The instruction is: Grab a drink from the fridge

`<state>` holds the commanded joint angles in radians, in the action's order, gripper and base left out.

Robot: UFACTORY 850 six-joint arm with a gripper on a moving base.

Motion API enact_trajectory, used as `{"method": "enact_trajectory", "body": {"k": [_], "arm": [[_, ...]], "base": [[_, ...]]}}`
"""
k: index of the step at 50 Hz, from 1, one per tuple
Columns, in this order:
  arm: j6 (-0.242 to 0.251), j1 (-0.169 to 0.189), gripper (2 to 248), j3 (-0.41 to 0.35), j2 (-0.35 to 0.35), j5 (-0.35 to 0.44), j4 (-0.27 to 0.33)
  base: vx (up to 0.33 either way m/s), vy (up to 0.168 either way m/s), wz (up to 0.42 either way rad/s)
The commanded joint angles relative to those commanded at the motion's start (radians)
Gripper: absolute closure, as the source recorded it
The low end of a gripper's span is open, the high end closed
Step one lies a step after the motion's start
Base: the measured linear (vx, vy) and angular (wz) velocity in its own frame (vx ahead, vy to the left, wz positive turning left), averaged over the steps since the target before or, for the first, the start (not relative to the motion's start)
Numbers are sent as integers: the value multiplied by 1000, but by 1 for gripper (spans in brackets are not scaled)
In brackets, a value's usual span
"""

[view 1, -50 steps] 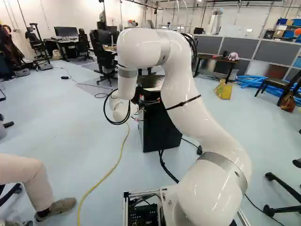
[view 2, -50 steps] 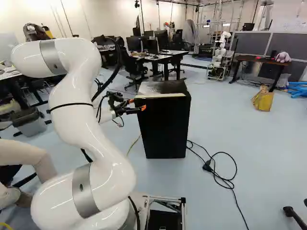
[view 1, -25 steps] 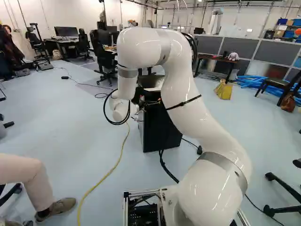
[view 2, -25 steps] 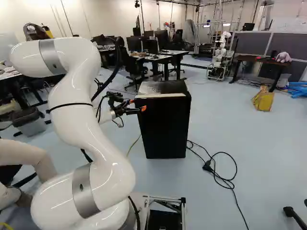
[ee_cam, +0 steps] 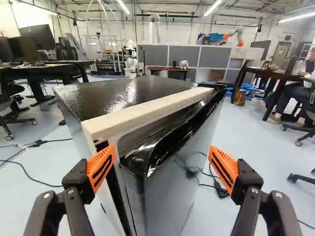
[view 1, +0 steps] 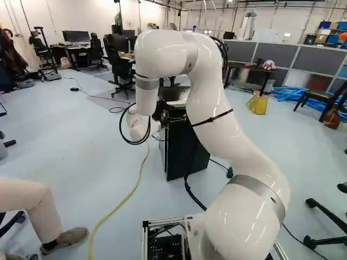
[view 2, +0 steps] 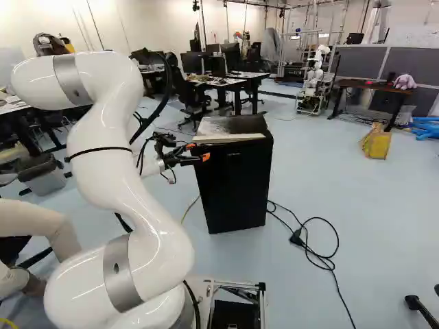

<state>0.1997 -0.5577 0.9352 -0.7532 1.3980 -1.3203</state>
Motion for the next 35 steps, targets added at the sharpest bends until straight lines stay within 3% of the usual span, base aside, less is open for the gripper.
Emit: {"method": "enact_trajectory", "body": {"k": [35], "arm": [[0, -11, 3, -37, 19, 0, -36]], "base": [[0, 0, 0]]}}
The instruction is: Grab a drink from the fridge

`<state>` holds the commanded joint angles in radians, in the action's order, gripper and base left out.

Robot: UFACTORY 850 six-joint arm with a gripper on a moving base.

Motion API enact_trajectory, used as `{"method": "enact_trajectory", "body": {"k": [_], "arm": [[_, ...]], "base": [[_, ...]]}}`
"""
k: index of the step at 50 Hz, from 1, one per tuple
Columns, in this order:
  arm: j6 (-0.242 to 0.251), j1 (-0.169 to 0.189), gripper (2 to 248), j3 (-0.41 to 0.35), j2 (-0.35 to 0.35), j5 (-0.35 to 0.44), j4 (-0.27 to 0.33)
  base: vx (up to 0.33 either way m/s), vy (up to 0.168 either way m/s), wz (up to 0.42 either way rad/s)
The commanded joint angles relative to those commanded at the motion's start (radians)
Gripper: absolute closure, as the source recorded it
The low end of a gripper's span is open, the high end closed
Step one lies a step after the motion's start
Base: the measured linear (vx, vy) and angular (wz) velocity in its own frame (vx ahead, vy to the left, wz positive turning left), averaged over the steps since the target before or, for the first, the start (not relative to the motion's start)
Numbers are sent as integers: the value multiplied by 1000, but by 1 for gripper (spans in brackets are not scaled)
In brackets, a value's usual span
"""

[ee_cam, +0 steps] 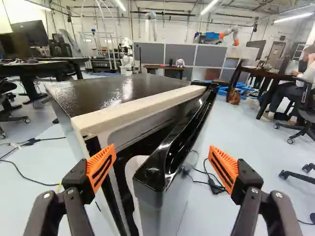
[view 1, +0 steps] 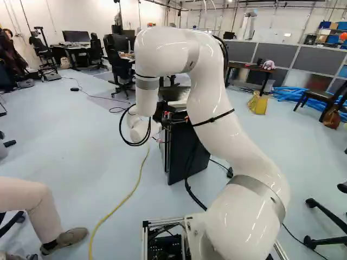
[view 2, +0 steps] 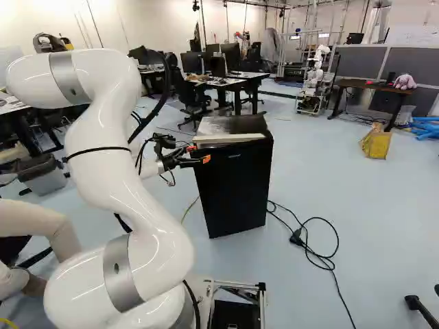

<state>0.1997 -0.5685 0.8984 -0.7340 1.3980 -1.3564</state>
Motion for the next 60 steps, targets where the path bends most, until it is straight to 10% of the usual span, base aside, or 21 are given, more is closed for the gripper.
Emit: {"method": "enact_trajectory", "body": {"k": [60], "arm": [[0, -36, 3, -109, 54, 19, -79]], "base": [[0, 0, 0]]}}
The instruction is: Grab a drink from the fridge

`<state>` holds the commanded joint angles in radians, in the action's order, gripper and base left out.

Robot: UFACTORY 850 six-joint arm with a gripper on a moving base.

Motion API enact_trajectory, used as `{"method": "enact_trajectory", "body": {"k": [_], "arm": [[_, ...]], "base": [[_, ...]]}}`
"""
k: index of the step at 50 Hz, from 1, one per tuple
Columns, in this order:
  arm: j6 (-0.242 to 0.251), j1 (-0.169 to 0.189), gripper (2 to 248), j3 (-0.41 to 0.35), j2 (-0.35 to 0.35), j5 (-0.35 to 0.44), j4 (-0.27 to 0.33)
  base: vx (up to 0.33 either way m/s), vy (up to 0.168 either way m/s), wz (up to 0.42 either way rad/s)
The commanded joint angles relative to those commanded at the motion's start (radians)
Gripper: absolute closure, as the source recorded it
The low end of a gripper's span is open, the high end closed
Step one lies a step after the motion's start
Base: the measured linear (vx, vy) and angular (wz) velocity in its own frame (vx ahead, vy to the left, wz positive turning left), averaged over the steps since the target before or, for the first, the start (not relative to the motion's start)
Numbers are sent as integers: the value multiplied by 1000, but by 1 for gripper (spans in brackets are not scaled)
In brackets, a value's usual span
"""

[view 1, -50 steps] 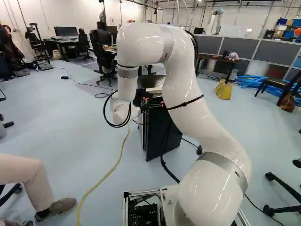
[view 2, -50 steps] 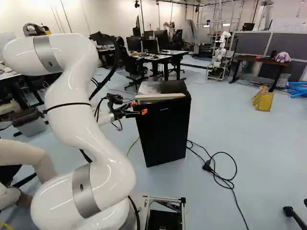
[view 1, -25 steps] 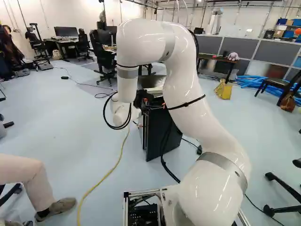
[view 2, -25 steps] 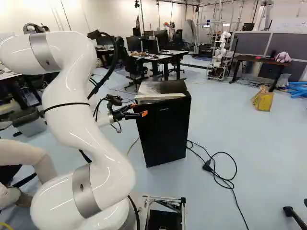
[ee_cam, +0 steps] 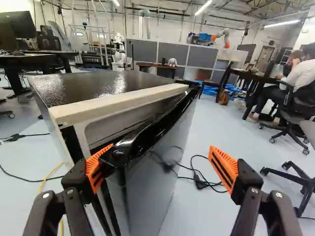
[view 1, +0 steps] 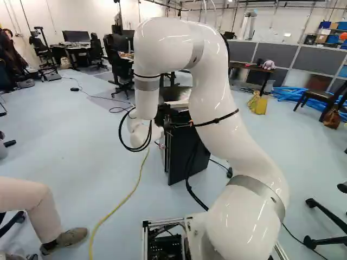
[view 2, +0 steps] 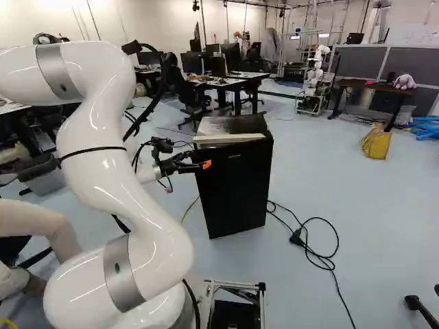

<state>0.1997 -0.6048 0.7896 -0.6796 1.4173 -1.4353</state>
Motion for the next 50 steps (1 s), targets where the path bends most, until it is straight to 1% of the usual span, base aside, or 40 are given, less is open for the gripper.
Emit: {"method": "enact_trajectory", "body": {"k": [34, 50], "arm": [[0, -26, 3, -67, 31, 27, -49], [0, -44, 3, -109, 50, 32, -75]], "base": [[0, 0, 0], [0, 0, 0]]}}
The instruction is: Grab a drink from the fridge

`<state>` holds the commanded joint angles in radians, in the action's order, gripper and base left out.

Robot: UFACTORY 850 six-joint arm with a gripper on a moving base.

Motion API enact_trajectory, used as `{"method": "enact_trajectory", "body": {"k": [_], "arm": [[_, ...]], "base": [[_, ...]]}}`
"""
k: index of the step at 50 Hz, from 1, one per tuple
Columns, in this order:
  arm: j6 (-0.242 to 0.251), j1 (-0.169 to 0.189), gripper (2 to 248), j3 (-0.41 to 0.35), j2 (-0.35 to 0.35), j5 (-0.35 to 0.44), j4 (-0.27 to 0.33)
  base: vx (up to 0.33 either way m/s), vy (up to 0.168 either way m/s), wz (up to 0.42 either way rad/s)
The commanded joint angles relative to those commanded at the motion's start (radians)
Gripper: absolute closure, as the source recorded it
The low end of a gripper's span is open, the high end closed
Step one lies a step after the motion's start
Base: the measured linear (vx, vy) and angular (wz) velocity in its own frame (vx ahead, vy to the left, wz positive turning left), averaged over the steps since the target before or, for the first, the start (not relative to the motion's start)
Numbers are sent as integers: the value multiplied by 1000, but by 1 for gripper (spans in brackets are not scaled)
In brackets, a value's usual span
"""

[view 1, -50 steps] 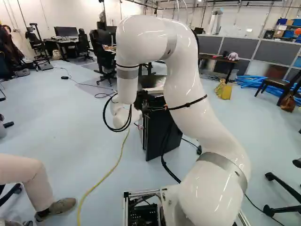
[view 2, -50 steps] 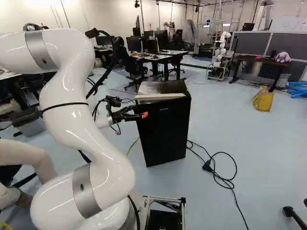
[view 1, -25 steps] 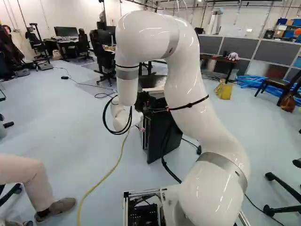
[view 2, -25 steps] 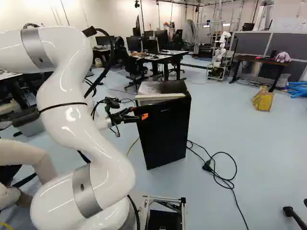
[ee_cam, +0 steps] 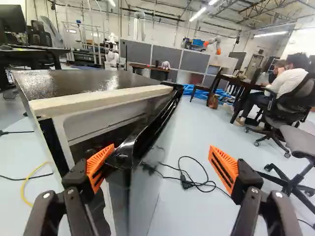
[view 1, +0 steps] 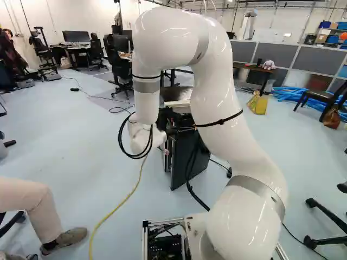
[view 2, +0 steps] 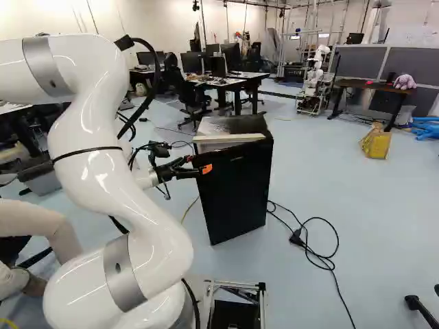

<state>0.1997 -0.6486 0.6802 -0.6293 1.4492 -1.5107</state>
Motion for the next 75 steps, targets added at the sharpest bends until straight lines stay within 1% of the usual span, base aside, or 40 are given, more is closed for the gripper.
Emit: {"method": "enact_trajectory", "body": {"k": [31, 75], "arm": [[0, -44, 3, -91, 37, 0, -61], [0, -117, 3, -225, 79, 5, -166]], "base": [[0, 0, 0], [0, 0, 0]]}}
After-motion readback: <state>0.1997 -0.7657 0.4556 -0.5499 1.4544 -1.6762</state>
